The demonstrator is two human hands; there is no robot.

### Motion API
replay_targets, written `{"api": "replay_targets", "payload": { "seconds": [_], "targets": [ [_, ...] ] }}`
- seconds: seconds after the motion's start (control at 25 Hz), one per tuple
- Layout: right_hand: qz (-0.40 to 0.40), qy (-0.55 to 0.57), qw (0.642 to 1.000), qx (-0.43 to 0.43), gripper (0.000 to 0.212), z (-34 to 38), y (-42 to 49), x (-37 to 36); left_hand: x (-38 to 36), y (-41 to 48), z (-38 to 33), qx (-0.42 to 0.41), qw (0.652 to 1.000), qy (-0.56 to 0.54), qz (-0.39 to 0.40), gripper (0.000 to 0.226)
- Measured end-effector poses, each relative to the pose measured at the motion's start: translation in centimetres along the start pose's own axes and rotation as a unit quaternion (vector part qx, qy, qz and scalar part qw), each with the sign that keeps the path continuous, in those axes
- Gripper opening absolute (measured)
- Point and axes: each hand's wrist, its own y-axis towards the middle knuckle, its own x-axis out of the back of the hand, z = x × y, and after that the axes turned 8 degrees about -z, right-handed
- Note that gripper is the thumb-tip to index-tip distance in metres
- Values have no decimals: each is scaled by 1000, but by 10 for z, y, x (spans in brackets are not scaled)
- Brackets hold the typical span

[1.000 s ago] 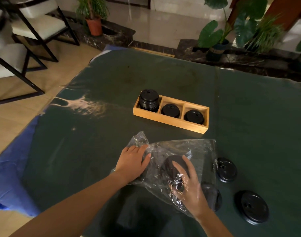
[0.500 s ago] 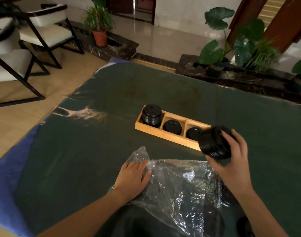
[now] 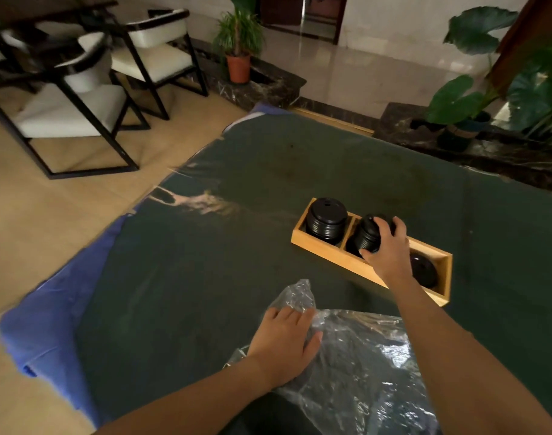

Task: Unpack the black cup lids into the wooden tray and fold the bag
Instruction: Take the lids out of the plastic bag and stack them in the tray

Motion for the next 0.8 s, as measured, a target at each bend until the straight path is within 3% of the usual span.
{"api": "replay_targets", "payload": {
  "seconds": [0.36,0.52,0.68,0.8],
  "targets": [
    [33,-148,988,-7,55,-4,-10,-21,-3,0,-3,-21,999,29,-6,62],
    [56,-131,990,-21,53,1,-10,-19,-5,-4,-4,-18,999,27,-14,60],
    [72,-40,996,-41,64,6,3,3,-3,-4,-3,-20,999,32,-24,60],
    [35,-31,999,-5,65,6,0,26,-2,-4,-2,-19,999,31,-30,62]
  ]
}}
